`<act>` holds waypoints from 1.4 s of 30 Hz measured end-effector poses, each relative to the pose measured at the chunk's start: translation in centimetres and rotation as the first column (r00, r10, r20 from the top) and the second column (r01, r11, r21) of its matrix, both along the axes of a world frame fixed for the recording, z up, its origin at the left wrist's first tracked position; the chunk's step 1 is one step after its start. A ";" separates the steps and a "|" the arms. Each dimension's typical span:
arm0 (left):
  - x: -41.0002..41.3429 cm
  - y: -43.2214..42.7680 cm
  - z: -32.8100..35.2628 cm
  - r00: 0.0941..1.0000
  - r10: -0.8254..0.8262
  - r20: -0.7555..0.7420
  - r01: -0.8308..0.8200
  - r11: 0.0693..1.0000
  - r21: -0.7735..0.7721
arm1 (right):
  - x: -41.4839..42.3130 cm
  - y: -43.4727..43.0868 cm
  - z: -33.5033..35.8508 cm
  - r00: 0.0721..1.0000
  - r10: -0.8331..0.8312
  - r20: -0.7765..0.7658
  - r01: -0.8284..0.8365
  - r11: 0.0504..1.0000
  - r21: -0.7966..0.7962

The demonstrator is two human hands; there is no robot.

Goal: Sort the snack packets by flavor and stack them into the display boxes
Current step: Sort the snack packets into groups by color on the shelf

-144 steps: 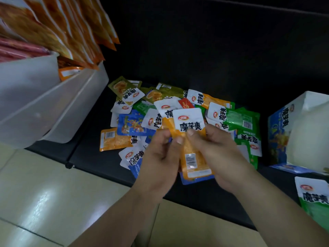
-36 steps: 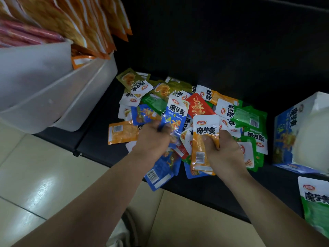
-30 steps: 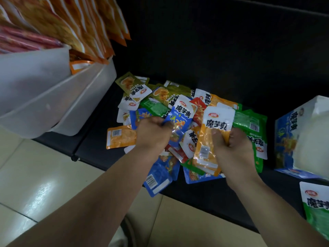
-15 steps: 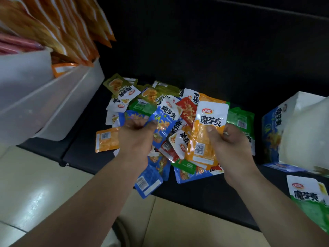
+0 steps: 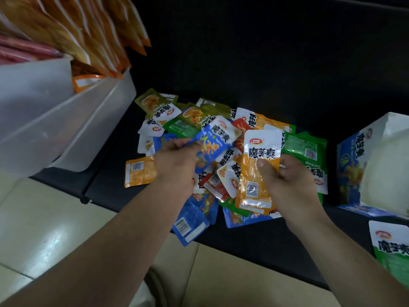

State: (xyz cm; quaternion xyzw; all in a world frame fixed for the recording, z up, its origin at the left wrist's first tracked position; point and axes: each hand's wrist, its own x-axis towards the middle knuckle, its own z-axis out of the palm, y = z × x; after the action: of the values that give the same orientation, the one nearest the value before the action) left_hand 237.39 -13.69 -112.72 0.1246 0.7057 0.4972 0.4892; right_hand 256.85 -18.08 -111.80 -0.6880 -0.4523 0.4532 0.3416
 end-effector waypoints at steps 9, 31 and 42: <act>0.0 -9.1 2.3 0.993 -0.114 0.031 0.114 0.993 -0.002 | 0.5 -1.7 1.3 0.988 -0.011 -0.153 0.011 1.000 -0.002; 19.3 -16.1 1.7 0.737 -0.675 0.028 0.661 0.713 -0.234 | 17.9 -18.9 0.6 0.881 -0.425 -0.205 0.348 0.878 -0.328; 25.2 -14.2 3.6 0.486 -0.872 -0.061 0.846 0.487 -0.219 | 23.6 -20.6 1.6 0.777 -0.548 -0.312 0.466 0.832 -0.300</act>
State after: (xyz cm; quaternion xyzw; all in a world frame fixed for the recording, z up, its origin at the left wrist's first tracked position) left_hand 262.57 -27.92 -109.14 0.4617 0.6231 0.1155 0.6207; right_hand 280.49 -38.73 -110.24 -0.7133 -0.1235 0.5141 0.4600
